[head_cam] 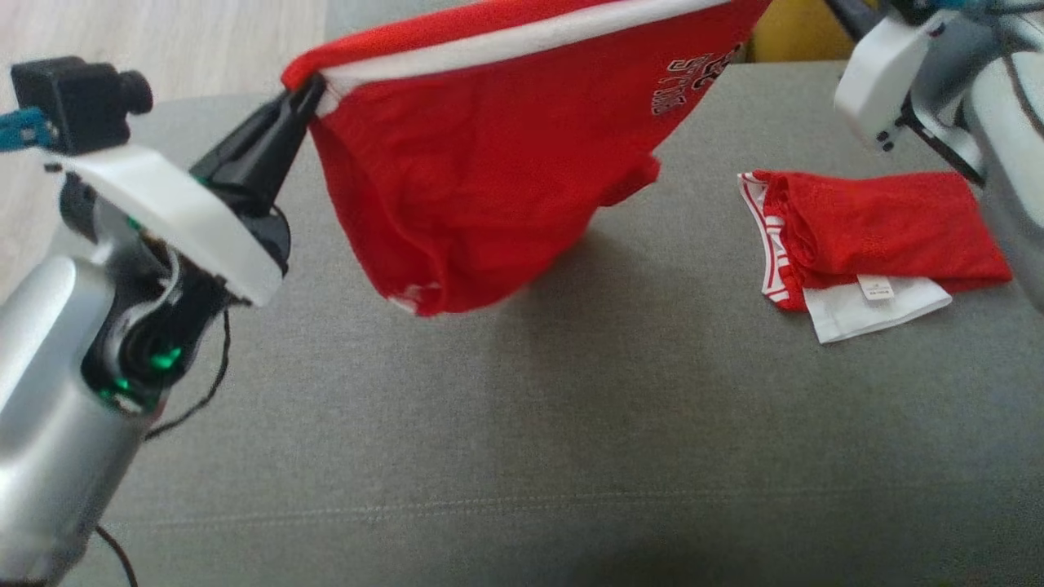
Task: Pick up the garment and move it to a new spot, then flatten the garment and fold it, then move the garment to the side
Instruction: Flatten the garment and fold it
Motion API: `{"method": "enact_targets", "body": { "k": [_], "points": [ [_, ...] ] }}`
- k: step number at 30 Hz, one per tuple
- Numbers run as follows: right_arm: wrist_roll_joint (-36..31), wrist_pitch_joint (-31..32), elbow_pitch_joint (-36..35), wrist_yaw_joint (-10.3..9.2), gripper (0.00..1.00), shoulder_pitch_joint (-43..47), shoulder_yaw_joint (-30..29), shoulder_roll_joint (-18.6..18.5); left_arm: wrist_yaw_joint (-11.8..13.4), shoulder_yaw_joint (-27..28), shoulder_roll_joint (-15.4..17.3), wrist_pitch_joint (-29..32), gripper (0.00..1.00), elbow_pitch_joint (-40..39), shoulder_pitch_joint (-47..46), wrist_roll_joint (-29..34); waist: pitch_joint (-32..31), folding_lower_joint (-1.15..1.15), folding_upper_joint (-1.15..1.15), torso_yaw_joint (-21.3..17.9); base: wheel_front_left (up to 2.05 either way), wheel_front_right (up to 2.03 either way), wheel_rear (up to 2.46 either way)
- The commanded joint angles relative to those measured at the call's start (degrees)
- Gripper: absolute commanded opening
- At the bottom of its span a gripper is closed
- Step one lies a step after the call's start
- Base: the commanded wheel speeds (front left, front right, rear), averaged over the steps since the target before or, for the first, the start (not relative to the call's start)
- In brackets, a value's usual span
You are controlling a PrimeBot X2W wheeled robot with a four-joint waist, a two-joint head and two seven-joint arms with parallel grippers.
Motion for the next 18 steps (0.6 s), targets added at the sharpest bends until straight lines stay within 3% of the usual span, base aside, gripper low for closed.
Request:
{"method": "enact_targets", "body": {
  "k": [1, 8, 18],
  "points": [
    [0.0, 0.4, -0.2, 0.18, 0.0, -0.3, -1.9, 1.2, 0.8, 3.9, 3.1, 0.7, 0.0, -3.1, -1.2, -1.6, -0.6, 0.0, 0.0, 0.3, 0.0, 0.0, 0.0],
    [-2.1, 1.0, -2.8, 0.18, 0.0, 1.0, -5.5, 2.0, 4.0, 6.1, 4.9, 1.4, 0.0, -9.3, 3.3, -4.5, -1.0, 0.0, 0.0, 0.4, 0.0, 0.0, 0.0],
    [-3.7, 5.6, -10.9, 0.18, 0.0, 2.9, -10.5, 1.5, 6.1, 8.4, 7.1, 2.9, 0.0, -13.5, 3.2, -6.1, 2.2, 0.0, 0.0, -0.6, 0.0, 0.0, 0.0]
  ]
}}
